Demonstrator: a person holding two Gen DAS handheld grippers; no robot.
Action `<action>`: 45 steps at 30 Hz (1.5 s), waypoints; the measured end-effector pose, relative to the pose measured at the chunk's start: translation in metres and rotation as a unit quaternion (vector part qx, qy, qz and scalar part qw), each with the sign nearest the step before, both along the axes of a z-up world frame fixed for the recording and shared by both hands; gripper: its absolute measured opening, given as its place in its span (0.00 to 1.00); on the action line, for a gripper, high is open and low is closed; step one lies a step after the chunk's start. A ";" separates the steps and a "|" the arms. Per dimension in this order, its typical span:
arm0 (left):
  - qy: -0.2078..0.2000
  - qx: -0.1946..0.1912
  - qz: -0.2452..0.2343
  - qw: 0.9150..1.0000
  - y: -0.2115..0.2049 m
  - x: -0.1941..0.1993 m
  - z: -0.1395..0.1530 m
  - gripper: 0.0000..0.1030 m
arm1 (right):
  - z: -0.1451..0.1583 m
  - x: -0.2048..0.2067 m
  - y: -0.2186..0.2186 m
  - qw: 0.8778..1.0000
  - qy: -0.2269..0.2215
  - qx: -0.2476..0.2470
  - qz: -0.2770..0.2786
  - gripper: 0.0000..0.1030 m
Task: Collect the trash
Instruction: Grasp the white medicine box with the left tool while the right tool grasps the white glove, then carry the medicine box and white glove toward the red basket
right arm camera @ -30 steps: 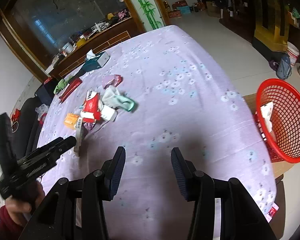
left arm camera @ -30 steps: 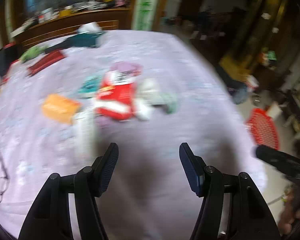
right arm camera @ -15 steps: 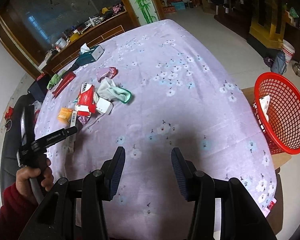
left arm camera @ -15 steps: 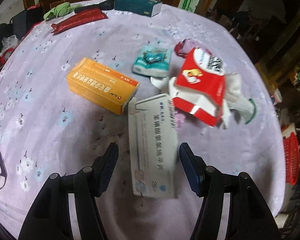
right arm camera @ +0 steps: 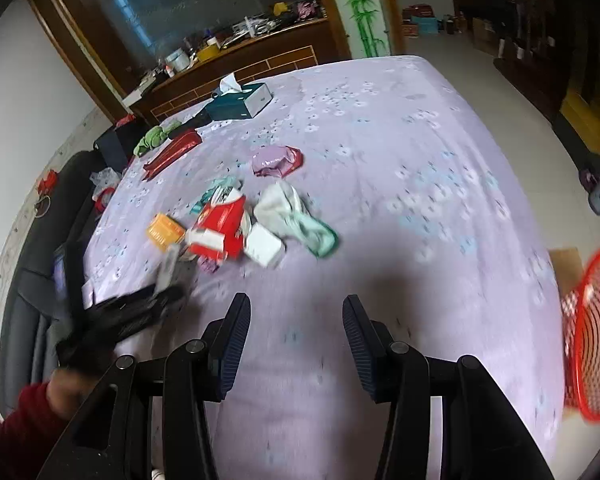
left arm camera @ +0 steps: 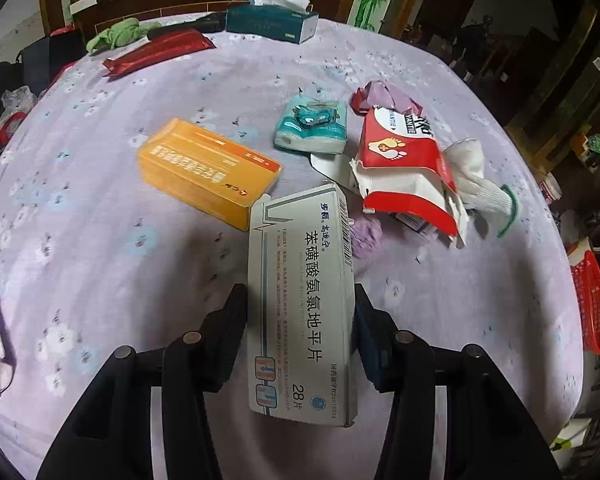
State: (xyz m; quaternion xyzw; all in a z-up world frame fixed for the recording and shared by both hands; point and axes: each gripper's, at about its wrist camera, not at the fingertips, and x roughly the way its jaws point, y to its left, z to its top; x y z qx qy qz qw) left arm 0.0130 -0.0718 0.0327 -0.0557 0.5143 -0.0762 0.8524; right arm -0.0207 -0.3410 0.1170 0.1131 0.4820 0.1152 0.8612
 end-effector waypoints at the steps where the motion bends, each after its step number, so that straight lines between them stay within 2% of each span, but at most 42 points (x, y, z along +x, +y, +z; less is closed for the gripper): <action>1: -0.005 0.001 -0.001 1.000 0.003 -0.004 0.004 0.47 | -0.003 0.012 0.005 1.000 -0.001 -0.002 0.004 0.50; 11: -0.036 -0.008 -0.014 0.999 0.013 -0.037 0.035 0.48 | -0.038 0.106 0.042 1.000 0.010 0.019 0.006 0.51; 16: -0.046 -0.009 -0.020 0.999 0.015 -0.047 0.042 0.48 | -0.070 0.131 0.055 0.999 0.043 -0.001 0.002 0.51; 17: -0.046 -0.008 -0.020 0.999 0.015 -0.049 0.042 0.48 | -0.077 0.132 0.056 0.999 0.053 -0.005 0.002 0.49; 18: -0.046 -0.008 -0.021 0.999 0.014 -0.050 0.042 0.48 | -0.081 0.130 0.056 0.998 0.058 -0.003 -0.001 0.38; 20: -0.047 -0.008 -0.023 0.999 0.013 -0.051 0.041 0.48 | -0.083 0.122 0.053 0.998 0.055 -0.002 -0.006 0.27; 22: -0.047 -0.010 -0.024 0.999 0.012 -0.051 0.041 0.48 | -0.080 0.114 0.049 0.999 0.049 -0.001 -0.009 0.22; 28: -0.055 -0.011 -0.045 0.997 -0.008 -0.055 0.044 0.48 | -0.053 0.062 0.027 0.999 0.022 0.006 -0.025 0.22; 38: -0.070 -0.011 -0.112 0.991 -0.071 -0.070 0.054 0.48 | -0.029 -0.037 -0.007 0.998 0.006 0.007 -0.062 0.22; 45: -0.082 -0.013 -0.148 0.986 -0.106 -0.084 0.064 0.48 | -0.026 -0.086 -0.023 0.995 0.010 -0.037 -0.097 0.22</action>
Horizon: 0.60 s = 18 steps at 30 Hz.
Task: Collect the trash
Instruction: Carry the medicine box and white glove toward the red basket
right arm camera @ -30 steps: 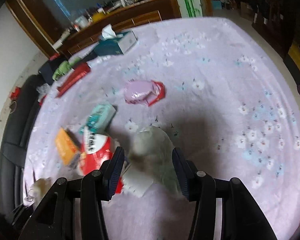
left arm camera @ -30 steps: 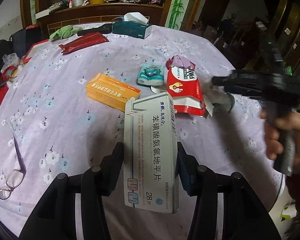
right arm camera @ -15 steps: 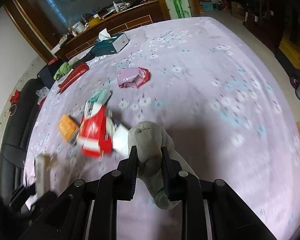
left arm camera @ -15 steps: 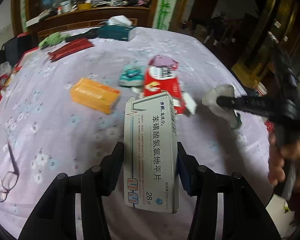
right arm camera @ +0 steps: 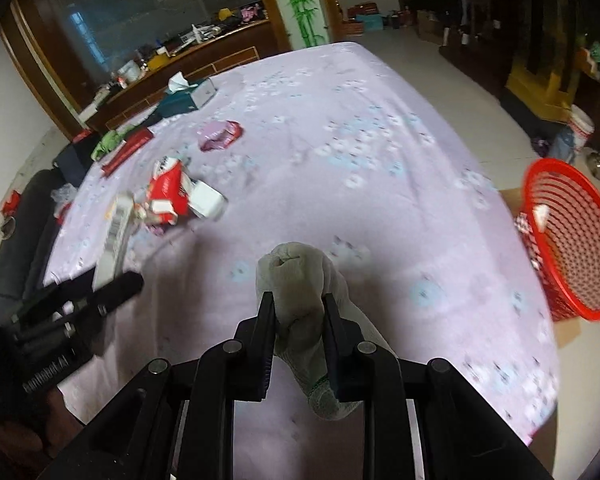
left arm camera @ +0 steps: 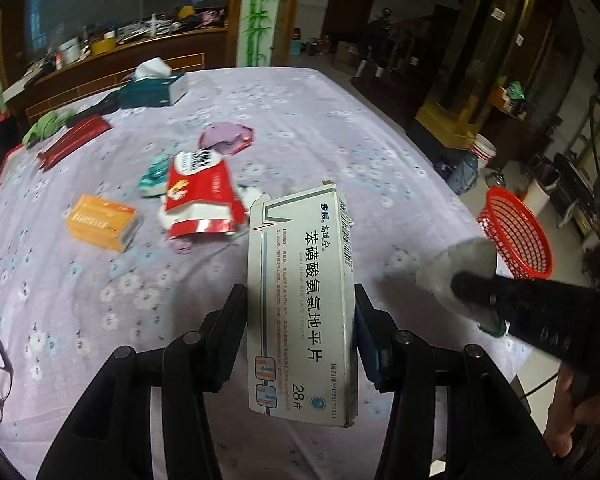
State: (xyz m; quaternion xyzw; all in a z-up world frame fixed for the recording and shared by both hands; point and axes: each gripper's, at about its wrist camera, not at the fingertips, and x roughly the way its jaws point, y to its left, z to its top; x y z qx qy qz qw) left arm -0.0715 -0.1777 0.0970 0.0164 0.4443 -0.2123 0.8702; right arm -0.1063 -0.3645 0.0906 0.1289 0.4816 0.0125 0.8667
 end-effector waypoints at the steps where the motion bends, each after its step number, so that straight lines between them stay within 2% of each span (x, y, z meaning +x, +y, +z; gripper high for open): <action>1: 0.000 0.000 -0.004 1.000 -0.004 -0.001 0.001 0.48 | 0.000 -0.005 -0.003 1.000 -0.001 -0.004 -0.006 0.22; 10: -0.022 -0.002 -0.042 0.999 -0.040 -0.006 0.017 0.48 | 0.016 -0.033 -0.022 0.998 -0.022 -0.055 -0.026 0.23; 18: -0.035 0.000 -0.060 0.998 -0.058 -0.006 0.025 0.48 | 0.027 -0.037 -0.033 0.995 -0.036 -0.077 -0.042 0.23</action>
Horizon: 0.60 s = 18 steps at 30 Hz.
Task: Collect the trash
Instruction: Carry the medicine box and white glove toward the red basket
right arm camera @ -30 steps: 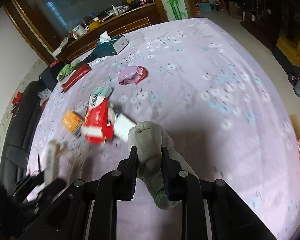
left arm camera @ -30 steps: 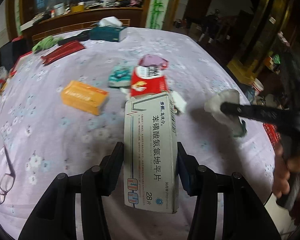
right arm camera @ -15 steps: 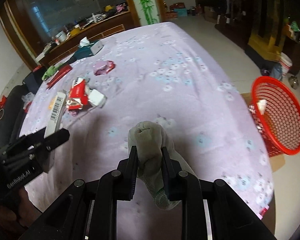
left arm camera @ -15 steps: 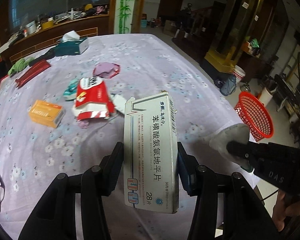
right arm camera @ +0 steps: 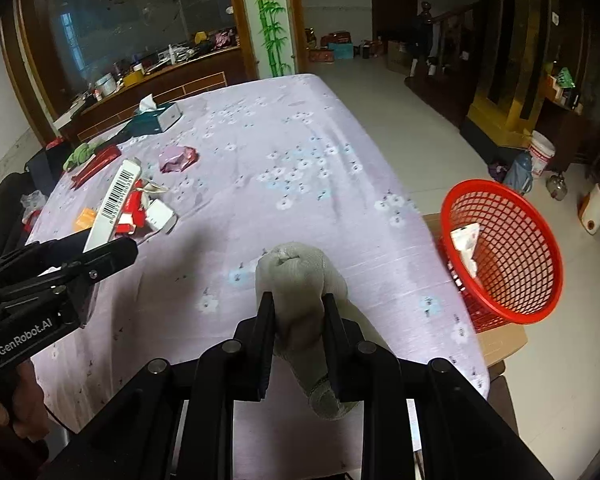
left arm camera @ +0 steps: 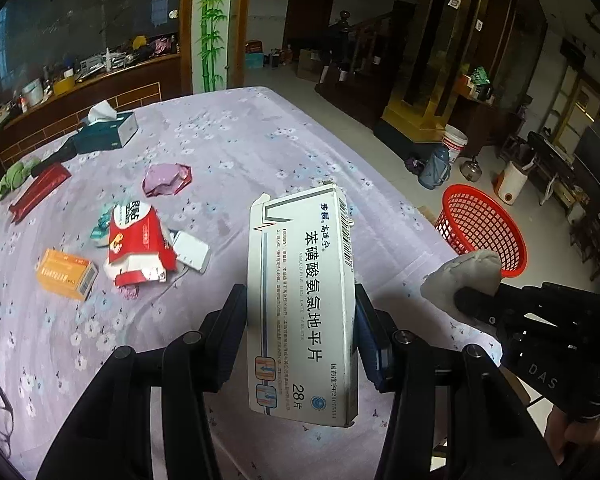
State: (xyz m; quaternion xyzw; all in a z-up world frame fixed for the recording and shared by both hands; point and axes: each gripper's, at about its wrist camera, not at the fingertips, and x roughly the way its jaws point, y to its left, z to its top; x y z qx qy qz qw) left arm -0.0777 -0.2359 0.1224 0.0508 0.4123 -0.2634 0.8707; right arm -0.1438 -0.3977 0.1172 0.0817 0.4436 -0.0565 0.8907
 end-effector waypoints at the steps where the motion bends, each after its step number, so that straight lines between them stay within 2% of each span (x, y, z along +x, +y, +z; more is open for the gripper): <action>1: -0.003 0.000 -0.001 1.000 -0.001 0.001 0.001 0.48 | 0.002 0.000 -0.002 1.000 -0.002 -0.003 -0.003 0.23; 18: -0.017 -0.005 0.002 1.000 -0.009 0.006 0.011 0.48 | 0.019 -0.001 -0.002 0.997 -0.025 -0.066 -0.004 0.23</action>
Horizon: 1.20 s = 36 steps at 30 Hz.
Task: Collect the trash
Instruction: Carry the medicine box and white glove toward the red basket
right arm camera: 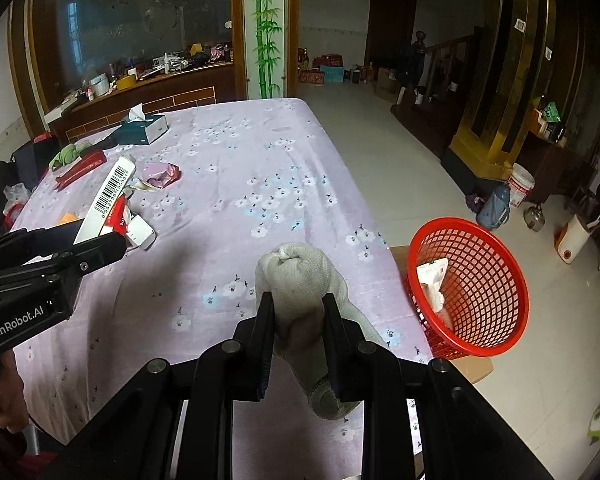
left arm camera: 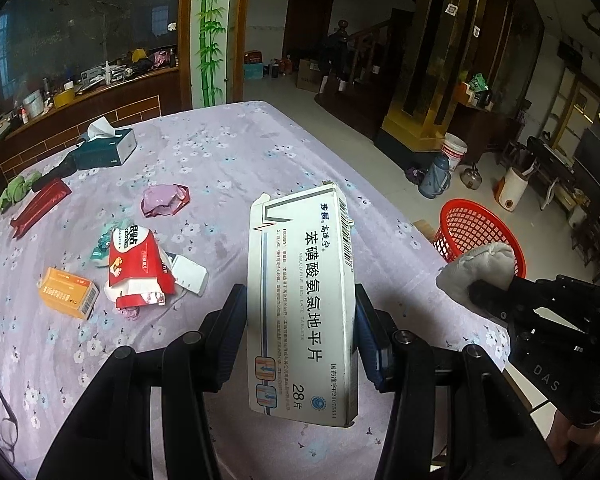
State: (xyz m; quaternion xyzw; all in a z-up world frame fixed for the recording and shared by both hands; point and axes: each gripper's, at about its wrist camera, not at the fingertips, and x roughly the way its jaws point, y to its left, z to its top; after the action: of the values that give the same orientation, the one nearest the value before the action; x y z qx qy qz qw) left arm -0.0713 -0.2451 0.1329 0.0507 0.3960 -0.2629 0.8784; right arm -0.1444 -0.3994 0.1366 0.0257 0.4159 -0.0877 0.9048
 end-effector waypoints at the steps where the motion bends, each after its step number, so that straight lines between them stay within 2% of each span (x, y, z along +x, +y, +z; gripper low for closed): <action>1: 0.001 0.000 -0.001 1.000 -0.001 0.000 0.000 0.48 | 0.000 0.000 0.000 1.000 0.001 -0.002 -0.001 0.23; 26: 0.004 0.000 -0.004 1.000 -0.011 0.002 -0.005 0.48 | -0.005 0.005 -0.007 1.000 0.014 -0.007 -0.007 0.24; 36: 0.006 0.003 -0.017 1.000 -0.015 -0.004 -0.004 0.48 | -0.003 -0.009 -0.009 1.000 0.005 -0.002 -0.021 0.24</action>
State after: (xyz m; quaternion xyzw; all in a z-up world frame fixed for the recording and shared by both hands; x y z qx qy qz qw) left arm -0.0757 -0.2606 0.1291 0.0588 0.4011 -0.2770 0.8712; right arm -0.1531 -0.4087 0.1332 0.0323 0.4198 -0.1081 0.9006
